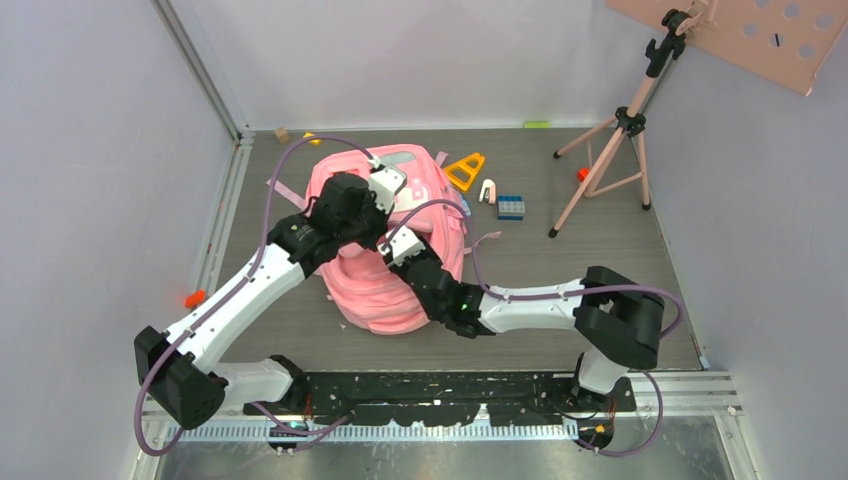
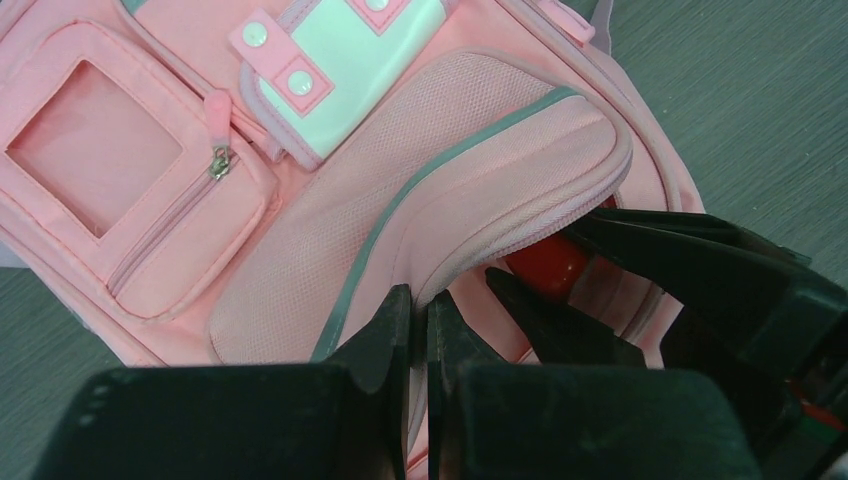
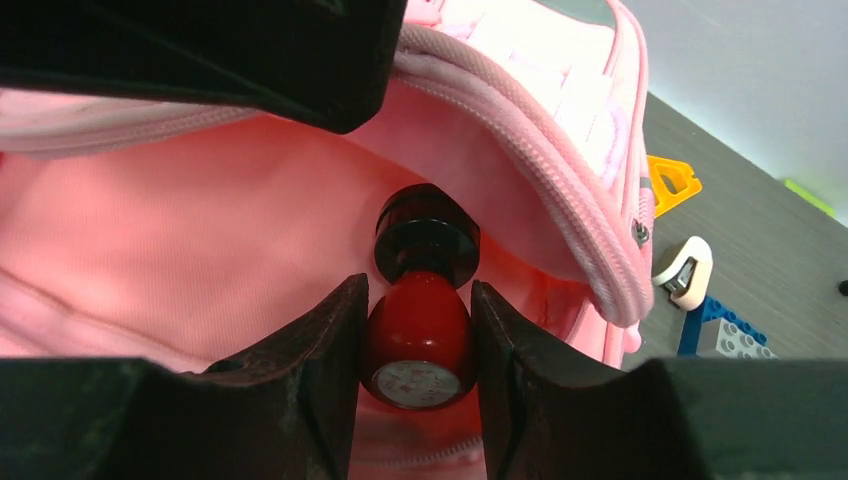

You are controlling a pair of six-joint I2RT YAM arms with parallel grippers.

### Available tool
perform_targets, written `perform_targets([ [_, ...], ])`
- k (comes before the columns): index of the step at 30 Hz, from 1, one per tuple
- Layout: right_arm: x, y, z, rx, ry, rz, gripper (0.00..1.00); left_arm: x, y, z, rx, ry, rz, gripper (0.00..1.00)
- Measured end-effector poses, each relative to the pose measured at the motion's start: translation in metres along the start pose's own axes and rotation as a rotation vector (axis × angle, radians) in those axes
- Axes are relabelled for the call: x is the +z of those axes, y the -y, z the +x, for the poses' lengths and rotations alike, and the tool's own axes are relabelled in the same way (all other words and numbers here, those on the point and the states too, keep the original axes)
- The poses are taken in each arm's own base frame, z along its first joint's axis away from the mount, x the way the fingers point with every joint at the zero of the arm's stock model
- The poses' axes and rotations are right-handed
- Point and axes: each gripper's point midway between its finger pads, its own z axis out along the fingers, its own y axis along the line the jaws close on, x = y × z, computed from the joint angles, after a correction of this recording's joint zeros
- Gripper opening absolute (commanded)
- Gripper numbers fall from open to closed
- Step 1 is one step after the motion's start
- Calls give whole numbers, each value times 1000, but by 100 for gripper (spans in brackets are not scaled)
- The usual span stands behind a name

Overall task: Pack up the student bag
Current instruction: Place the stationery in the student bag.

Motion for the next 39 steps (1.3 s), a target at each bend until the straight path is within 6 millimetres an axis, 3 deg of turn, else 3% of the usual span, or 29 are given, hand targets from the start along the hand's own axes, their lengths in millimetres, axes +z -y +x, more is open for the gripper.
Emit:
perform_targets([
  [5, 13, -1, 13, -24, 3, 85, 4, 0, 0, 0, 2, -2, 3, 0],
  [12, 21, 0, 15, -13, 2, 145, 50, 0, -5, 2, -8, -8, -6, 0],
  [16, 19, -1, 15, -10, -7, 123, 66, 0, -4, 2, -10, -7, -5, 0],
  [26, -13, 11, 6, 35, -11, 27, 76, 1, -6, 3, -23, -13, -20, 0],
  [35, -58, 48, -38, 183, 19, -2, 80, 10, -18, 8, -86, -43, -62, 0],
  [39, -68, 68, -51, 233, -10, -8, 78, 11, -20, 9, -99, -48, -69, 0],
])
